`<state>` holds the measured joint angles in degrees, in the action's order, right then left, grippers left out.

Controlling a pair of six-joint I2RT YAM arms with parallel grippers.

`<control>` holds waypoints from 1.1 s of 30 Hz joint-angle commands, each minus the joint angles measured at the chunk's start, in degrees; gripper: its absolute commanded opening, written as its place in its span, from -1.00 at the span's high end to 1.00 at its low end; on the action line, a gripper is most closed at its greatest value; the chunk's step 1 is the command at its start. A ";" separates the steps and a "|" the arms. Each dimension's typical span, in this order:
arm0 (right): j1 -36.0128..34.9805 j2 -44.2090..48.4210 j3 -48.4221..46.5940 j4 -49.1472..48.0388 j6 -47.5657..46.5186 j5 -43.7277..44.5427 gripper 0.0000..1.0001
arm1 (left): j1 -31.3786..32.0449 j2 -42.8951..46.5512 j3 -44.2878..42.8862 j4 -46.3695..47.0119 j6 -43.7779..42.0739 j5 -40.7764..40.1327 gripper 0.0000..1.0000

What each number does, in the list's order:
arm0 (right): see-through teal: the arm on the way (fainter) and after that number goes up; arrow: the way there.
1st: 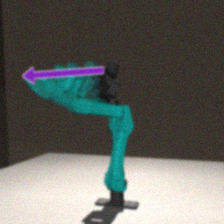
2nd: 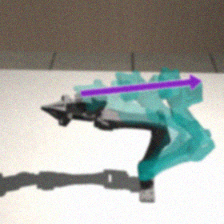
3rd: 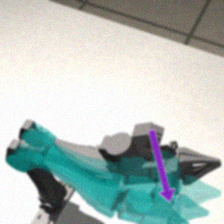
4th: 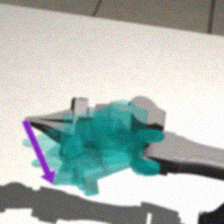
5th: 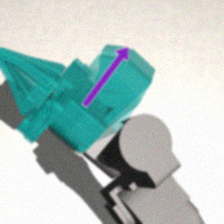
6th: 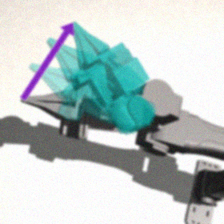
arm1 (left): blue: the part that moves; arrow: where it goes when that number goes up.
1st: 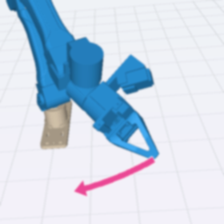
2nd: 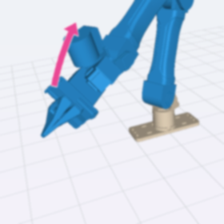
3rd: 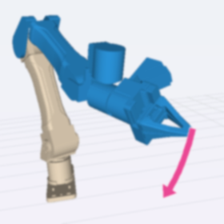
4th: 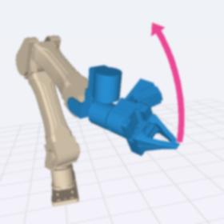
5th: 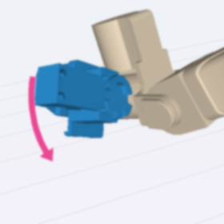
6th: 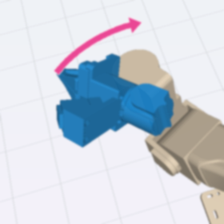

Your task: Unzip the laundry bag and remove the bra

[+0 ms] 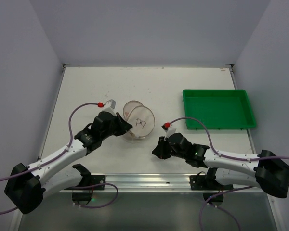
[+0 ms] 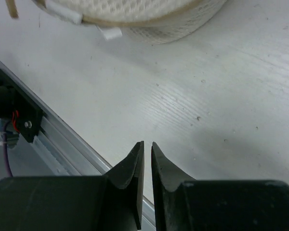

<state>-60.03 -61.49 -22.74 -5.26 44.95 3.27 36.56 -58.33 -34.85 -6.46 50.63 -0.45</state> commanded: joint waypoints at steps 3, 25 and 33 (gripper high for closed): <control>1.14 2.16 -2.57 1.74 -0.92 -0.10 0.49 | 4.22 6.36 10.05 4.87 9.21 0.18 0.98; 11.16 10.17 -8.11 9.74 -3.64 0.78 -0.60 | 17.50 16.67 -9.14 -26.93 1.26 -28.45 -0.89; 11.08 10.52 -7.49 9.74 -2.94 0.42 -0.59 | 12.94 -0.28 -23.15 -21.23 -20.99 -25.77 -0.88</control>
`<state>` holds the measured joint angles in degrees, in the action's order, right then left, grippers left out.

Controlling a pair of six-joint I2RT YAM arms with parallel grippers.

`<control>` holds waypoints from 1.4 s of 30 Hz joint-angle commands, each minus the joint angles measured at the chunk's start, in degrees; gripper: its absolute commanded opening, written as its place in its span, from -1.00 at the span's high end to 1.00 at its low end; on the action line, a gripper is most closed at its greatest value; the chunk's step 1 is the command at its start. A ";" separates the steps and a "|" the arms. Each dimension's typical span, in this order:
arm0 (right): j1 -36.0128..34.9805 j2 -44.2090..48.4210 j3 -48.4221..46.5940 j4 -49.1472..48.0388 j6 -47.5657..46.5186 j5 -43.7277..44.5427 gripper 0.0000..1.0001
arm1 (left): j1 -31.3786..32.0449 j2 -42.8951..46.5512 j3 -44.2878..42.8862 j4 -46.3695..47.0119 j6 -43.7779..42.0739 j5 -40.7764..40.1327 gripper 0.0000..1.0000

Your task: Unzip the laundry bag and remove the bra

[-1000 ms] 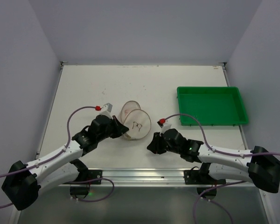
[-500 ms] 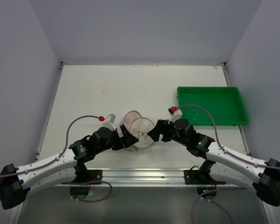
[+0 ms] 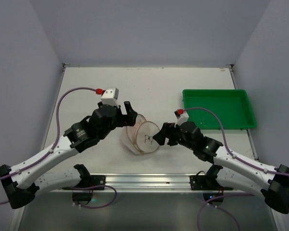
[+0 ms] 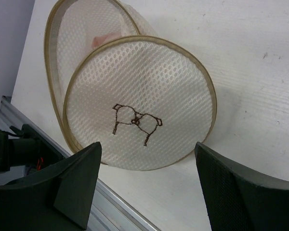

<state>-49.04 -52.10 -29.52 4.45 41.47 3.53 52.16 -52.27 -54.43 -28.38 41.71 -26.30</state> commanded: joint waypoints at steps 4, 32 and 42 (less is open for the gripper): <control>0.17 2.70 0.51 0.30 1.24 -0.01 -0.59 | -11.72 -14.86 -6.29 5.43 -20.25 14.59 -0.82; -2.37 -11.77 -16.43 4.86 -4.82 6.66 -0.53 | -14.72 -14.45 5.82 7.02 -4.11 18.40 1.00; -8.36 -32.77 -40.77 20.58 -4.21 18.26 -0.53 | -14.54 1.55 20.94 12.30 9.44 16.11 1.00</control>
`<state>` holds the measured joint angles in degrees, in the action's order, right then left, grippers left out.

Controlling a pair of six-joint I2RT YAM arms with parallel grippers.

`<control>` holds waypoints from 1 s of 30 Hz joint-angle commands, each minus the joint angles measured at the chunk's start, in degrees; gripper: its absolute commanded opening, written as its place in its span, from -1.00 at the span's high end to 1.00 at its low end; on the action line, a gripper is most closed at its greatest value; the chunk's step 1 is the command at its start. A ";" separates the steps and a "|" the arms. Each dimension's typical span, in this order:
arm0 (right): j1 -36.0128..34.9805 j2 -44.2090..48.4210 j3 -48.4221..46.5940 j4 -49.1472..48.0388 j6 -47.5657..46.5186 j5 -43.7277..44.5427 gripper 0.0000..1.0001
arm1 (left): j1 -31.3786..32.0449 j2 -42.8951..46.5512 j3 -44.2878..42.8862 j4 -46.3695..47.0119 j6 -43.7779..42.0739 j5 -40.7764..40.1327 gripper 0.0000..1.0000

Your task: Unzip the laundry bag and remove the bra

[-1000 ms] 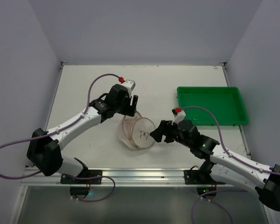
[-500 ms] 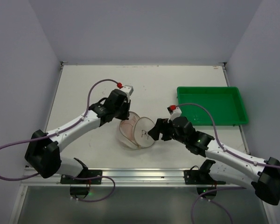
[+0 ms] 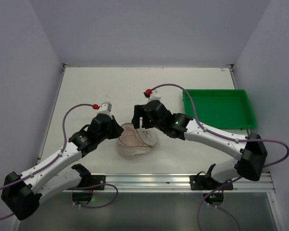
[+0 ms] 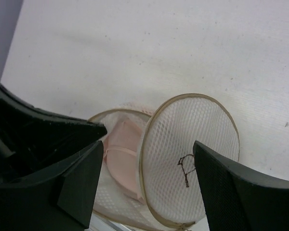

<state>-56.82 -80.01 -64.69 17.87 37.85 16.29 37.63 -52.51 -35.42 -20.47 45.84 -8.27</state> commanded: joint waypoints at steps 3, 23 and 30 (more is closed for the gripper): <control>-0.93 -10.41 -9.74 10.42 -0.49 6.20 -0.51 | -0.01 1.71 2.46 4.21 4.96 -1.66 1.00; -1.90 -14.93 -11.51 8.94 -3.30 9.36 1.00 | -0.27 -3.56 1.94 7.38 3.20 -5.87 1.00; -0.40 -0.02 -2.06 -4.12 -4.53 11.39 1.00 | -3.08 -7.43 -7.02 4.39 0.65 -10.44 1.00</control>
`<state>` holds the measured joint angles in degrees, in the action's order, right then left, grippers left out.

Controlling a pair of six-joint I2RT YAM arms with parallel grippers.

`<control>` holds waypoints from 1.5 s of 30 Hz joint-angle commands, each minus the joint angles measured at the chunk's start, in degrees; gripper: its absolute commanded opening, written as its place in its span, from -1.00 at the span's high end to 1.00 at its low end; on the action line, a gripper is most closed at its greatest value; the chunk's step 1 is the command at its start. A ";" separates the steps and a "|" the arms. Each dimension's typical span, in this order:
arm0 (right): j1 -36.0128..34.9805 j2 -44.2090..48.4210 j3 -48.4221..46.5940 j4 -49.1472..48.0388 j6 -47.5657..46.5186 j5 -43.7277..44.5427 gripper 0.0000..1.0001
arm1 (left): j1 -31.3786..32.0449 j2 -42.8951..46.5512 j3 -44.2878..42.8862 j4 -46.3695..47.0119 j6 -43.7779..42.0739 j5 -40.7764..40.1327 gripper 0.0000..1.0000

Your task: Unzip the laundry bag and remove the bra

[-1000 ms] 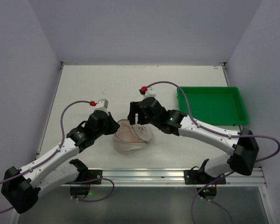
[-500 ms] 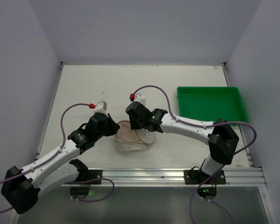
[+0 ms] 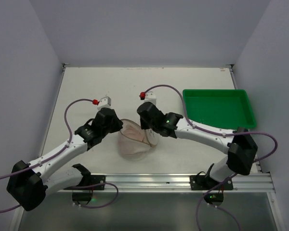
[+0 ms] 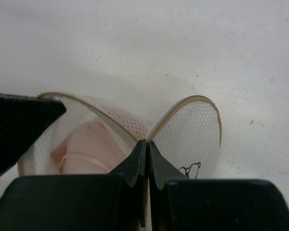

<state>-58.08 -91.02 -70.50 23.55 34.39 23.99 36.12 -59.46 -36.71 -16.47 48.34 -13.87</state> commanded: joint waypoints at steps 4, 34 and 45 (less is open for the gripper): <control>0.96 21.20 13.44 -18.09 -0.38 5.80 1.00 | -2.10 1.18 -8.03 -0.40 -1.41 -5.90 1.00; 0.96 50.94 45.72 -1.86 13.86 -19.32 0.44 | -2.02 15.60 8.32 -1.01 -0.26 8.59 1.00; 0.87 53.94 38.08 4.50 5.70 -14.76 -0.38 | -1.93 16.92 8.14 -7.08 -2.72 7.80 1.00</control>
<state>-56.99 -37.10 -26.55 28.88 45.23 6.42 34.50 -42.61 -26.46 -20.58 47.77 -6.20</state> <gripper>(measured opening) 0.688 0.012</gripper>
